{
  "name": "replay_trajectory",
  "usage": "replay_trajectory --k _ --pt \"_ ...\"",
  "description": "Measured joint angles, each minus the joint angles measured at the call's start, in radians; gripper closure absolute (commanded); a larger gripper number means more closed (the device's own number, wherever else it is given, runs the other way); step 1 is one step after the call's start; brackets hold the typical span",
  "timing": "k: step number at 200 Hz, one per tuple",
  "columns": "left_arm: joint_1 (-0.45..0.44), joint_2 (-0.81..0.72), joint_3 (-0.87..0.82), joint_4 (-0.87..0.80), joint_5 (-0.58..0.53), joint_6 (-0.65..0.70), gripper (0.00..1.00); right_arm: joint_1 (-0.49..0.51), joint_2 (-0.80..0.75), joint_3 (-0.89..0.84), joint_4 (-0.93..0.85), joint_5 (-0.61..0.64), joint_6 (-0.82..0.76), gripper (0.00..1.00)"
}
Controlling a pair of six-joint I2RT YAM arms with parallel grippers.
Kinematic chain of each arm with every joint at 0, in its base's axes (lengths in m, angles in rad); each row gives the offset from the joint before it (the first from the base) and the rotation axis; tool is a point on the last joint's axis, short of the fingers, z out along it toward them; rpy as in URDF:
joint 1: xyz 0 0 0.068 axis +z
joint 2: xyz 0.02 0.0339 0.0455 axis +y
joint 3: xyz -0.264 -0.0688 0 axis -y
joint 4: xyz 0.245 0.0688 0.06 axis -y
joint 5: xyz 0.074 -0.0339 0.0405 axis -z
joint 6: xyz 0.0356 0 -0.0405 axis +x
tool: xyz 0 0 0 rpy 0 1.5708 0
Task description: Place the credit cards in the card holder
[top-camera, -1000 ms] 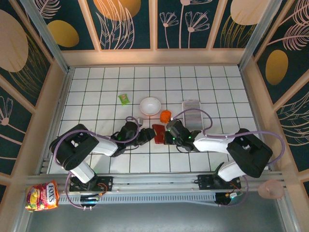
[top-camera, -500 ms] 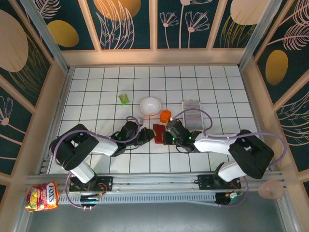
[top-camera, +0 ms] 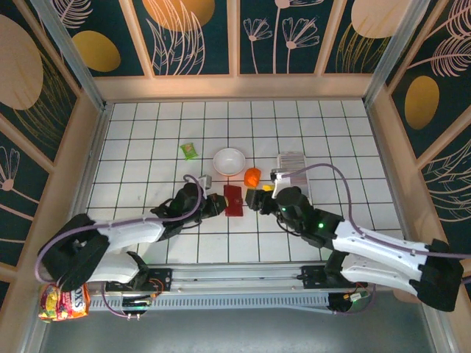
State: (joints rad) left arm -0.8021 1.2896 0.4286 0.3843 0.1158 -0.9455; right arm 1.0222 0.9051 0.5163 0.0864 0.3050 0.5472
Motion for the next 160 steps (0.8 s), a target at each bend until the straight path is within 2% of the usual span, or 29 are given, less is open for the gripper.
replay_trajectory --k 22,57,102,160 --pt "-0.003 -0.125 0.000 -0.052 -0.028 0.061 1.00 0.000 -0.041 0.006 -0.016 0.001 -0.087 0.33" --pt "-0.015 -0.232 0.011 -0.075 -0.031 0.125 1.00 -0.026 0.000 0.105 -0.125 -0.032 -0.111 0.43" --pt "-0.025 -0.254 0.024 -0.076 -0.011 0.159 1.00 -0.056 0.074 0.182 -0.139 -0.206 -0.043 0.42" --pt "-0.047 -0.258 0.038 -0.074 0.011 0.165 1.00 -0.056 0.180 0.216 -0.159 -0.269 0.004 0.41"
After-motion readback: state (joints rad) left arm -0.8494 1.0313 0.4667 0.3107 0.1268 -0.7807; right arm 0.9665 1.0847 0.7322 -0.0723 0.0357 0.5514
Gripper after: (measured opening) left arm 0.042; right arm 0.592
